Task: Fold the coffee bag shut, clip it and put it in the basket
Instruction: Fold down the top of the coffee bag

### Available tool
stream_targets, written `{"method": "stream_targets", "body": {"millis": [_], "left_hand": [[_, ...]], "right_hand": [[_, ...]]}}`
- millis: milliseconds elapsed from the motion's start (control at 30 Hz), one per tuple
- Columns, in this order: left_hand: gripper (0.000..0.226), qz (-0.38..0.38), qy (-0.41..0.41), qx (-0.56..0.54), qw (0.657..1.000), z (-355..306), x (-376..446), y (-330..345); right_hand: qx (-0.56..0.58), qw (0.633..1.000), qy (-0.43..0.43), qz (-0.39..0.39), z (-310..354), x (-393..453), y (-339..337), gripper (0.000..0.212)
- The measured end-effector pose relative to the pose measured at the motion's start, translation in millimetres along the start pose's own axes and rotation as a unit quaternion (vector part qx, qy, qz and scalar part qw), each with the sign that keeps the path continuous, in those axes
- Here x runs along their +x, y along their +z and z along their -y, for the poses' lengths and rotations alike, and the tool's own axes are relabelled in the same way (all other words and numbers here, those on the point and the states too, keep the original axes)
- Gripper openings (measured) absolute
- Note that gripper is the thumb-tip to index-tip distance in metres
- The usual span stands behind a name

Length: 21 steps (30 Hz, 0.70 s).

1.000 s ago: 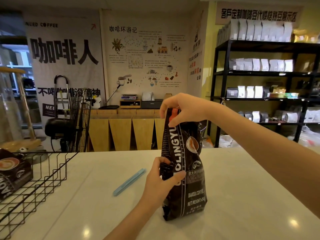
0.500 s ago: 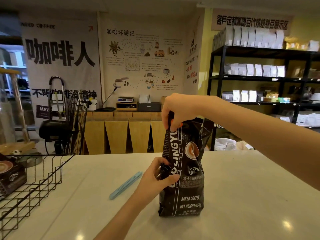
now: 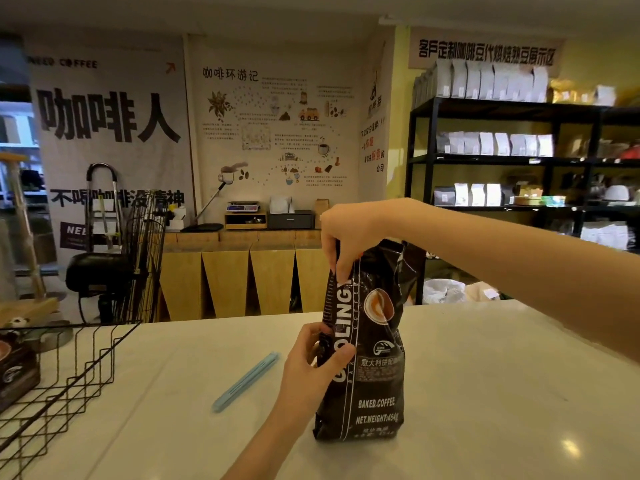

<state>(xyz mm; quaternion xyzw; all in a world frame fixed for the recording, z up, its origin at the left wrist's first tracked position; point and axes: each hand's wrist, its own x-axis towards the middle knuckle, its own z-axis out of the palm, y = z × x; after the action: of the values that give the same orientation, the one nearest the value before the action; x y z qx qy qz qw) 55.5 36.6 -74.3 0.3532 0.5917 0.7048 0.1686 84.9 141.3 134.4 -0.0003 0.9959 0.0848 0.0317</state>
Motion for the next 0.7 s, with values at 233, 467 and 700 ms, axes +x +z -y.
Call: {"method": "stream_targets", "body": {"millis": [233, 467, 700], "left_hand": [[0.038, -0.008, -0.042, -0.106, 0.994, -5, 1, -3], [0.028, -0.041, -0.08, -0.149, 0.985, -2, -1, 2], [0.016, -0.001, -0.089, -0.143, 0.986, -13, 8, 4]], "right_hand": [[0.134, 0.99, -0.007, -0.035, -25, -1, 4, 0.022], [0.117, 0.992, 0.002, -0.038, -24, 7, 8, 0.01], [0.05, 0.997, 0.053, 0.015, -20, 8, -8, 0.018]]}}
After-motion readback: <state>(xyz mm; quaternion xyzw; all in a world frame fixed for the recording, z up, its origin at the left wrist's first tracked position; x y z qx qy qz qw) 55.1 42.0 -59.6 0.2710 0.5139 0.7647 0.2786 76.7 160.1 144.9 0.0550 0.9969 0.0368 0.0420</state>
